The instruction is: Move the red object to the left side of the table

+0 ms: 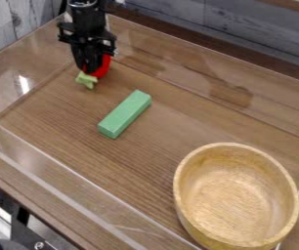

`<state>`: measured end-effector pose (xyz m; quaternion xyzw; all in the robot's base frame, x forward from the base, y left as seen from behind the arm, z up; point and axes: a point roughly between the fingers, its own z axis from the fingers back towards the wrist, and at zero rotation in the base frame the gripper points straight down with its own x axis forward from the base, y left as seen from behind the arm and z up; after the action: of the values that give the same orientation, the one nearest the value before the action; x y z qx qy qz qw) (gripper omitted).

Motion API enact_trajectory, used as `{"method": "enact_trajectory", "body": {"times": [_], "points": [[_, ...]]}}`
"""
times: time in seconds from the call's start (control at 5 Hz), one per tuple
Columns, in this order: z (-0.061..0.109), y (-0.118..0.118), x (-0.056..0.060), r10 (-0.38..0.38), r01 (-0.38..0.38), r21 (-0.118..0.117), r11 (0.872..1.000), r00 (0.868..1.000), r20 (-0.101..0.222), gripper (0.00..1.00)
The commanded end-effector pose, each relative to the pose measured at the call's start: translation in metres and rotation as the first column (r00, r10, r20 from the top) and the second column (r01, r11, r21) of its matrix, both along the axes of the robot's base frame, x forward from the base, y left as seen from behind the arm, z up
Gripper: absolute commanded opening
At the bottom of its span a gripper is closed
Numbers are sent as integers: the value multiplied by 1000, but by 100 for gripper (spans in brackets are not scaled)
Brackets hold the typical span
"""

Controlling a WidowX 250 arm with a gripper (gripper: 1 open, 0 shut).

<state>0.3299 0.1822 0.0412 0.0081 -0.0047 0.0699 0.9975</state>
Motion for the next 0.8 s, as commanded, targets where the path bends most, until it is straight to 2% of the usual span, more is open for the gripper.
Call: {"method": "enact_trajectory", "body": {"times": [0.0,0.2,0.6], "points": [[26,4,11,-5,2,39,999,998,64,100],[30,2,10,0,-2,36,999,998,64,100],[63,-4,7,6,-10,33,999,993,119,100]]}}
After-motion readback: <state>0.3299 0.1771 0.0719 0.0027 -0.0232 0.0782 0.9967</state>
